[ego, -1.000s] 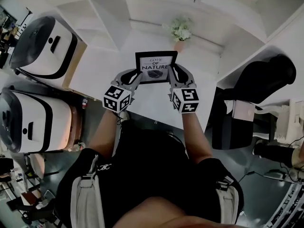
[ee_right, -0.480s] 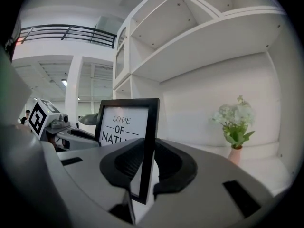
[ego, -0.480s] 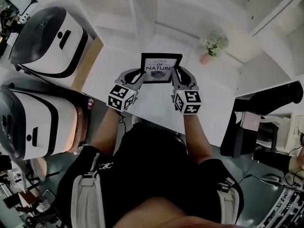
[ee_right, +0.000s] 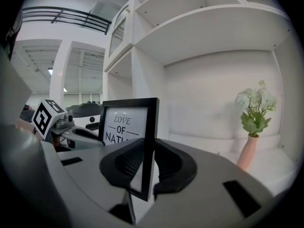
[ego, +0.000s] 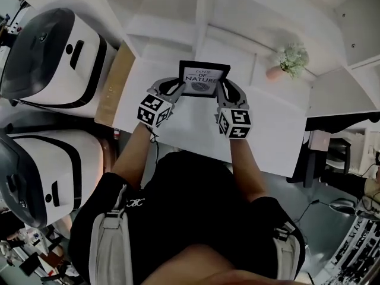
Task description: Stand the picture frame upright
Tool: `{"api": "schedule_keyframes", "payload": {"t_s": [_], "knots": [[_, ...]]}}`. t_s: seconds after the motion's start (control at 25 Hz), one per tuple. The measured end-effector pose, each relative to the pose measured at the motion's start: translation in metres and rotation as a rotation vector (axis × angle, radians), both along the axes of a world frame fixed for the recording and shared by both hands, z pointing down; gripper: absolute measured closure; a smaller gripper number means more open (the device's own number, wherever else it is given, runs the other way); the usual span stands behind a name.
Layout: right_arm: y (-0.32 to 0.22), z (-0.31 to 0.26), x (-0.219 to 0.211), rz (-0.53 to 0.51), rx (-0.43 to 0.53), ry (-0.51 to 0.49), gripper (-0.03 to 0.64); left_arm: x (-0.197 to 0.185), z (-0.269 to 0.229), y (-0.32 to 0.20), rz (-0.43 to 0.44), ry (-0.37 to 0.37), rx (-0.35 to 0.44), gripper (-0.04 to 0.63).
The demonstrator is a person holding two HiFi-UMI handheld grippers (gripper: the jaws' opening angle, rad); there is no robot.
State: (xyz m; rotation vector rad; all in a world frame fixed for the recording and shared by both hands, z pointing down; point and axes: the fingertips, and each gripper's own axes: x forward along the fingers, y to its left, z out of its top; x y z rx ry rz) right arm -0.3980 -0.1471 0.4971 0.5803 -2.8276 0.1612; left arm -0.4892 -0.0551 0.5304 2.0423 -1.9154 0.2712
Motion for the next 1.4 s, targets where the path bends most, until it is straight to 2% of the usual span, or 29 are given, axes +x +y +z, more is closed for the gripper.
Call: {"api": "schedule_keyframes", "payload": {"t_s": [0.32, 0.48, 0.76, 1.04, 1.4], "knots": [[0.003, 0.035, -0.04, 0.035, -0.008, 0.103, 0.551, -0.047, 0.045, -0.01, 0.033, 0.002, -0.092, 0.509], [-0.001, 0.051, -0.049, 0.062, -0.027, 0.144, 0.552, -0.059, 0.061, -0.019, 0.057, 0.018, -0.118, 0.508], [-0.008, 0.071, -0.053, 0.099, -0.054, 0.199, 0.554, -0.068, 0.084, -0.036, 0.109, 0.003, -0.185, 0.503], [-0.018, 0.086, -0.057, 0.117, -0.081, 0.218, 0.557, -0.077, 0.091, -0.05, 0.113, -0.019, -0.196, 0.5], [-0.027, 0.087, -0.062, 0.111, -0.069, 0.204, 0.554, -0.08, 0.091, -0.053, 0.107, -0.004, -0.177, 0.499]]}}
